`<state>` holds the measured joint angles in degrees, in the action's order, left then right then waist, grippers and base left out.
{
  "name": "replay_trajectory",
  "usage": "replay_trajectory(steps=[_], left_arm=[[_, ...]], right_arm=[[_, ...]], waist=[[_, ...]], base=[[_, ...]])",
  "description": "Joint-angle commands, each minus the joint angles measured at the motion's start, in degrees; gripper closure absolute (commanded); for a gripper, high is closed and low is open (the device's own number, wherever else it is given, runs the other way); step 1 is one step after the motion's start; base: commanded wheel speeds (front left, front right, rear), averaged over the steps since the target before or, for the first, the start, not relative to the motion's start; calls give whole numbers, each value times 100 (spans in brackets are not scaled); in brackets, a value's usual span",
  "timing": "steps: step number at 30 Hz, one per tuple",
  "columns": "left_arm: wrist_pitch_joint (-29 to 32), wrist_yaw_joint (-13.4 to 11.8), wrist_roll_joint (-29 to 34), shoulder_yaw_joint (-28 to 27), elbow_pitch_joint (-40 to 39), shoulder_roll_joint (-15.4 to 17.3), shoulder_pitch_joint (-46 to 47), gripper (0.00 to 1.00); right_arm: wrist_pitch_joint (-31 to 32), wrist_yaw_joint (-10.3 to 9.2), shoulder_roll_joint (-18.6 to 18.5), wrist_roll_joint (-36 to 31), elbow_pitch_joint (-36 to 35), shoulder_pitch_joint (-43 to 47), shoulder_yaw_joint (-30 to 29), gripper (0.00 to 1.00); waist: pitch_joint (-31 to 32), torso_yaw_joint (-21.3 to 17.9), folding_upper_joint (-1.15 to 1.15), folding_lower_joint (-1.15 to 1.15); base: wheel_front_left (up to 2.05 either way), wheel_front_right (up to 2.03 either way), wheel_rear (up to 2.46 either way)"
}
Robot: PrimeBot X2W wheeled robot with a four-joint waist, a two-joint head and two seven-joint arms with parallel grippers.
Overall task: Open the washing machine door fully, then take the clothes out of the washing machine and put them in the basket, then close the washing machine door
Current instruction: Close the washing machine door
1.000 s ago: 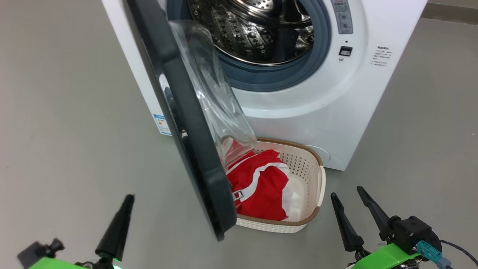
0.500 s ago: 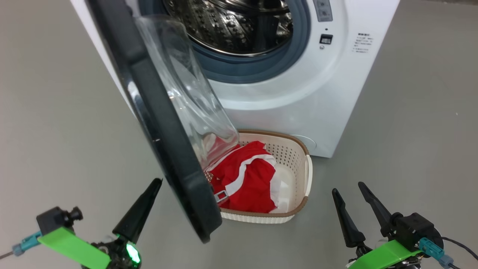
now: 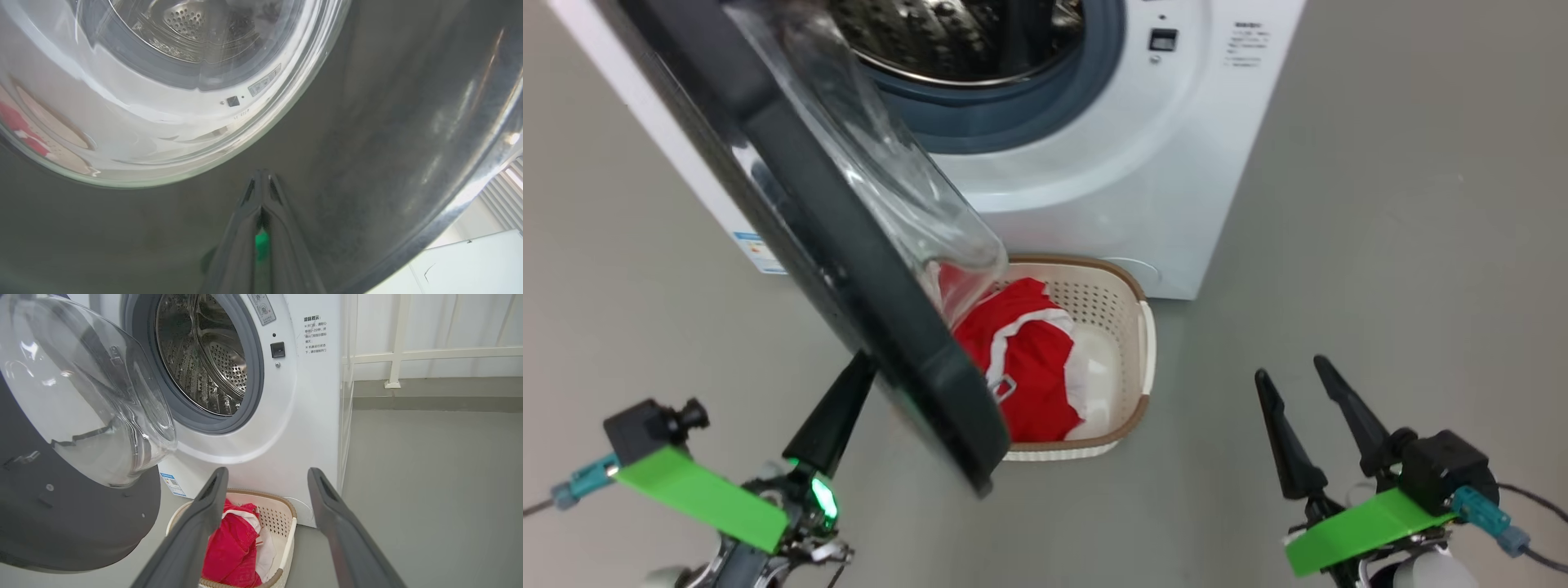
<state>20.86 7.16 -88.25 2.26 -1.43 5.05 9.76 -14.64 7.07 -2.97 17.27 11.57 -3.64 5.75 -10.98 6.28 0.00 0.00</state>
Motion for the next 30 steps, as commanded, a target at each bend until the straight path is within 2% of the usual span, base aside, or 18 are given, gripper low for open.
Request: replay_trajectory(steps=[1, 7, 12, 14, 20, 30], left_arm=[[-11, 33, 85, -95, -162, 91, 262, 100], [-352, 33, 281, 248, -141, 179, 730, 100], [-872, 33, 530, 547, 62, 330, 1255, 100], [-1333, 33, 691, 684, 279, 438, 1614, 100], [-2120, 33, 882, 983, 895, 704, 2309, 100], [-2964, 33, 930, 1468, 1800, 1119, 3447, 100]], right_arm=[[-36, 42, 9, 41, -174, -209, 87, 0], [-36, 42, 9, 118, -230, -319, 42, 0], [-36, 42, 9, 224, -284, -444, 34, 0], [-36, 42, 9, 302, -313, -513, 35, 0], [-36, 42, 9, 457, -367, -607, 45, 0], [-36, 42, 9, 680, -418, -636, 143, 0]], waist=[[-165, -201, 0, 0], [-416, -555, 0, 0], [-644, -868, 0, 0], [-771, -1059, 0, 0], [-974, -1432, 0, 0], [-1144, -1933, 0, 0]], base=[[0, 0, 0], [0, 0, 0], [0, 0, 0], [0, 0, 0], [0, 0, 0], [0, 0, 0]])
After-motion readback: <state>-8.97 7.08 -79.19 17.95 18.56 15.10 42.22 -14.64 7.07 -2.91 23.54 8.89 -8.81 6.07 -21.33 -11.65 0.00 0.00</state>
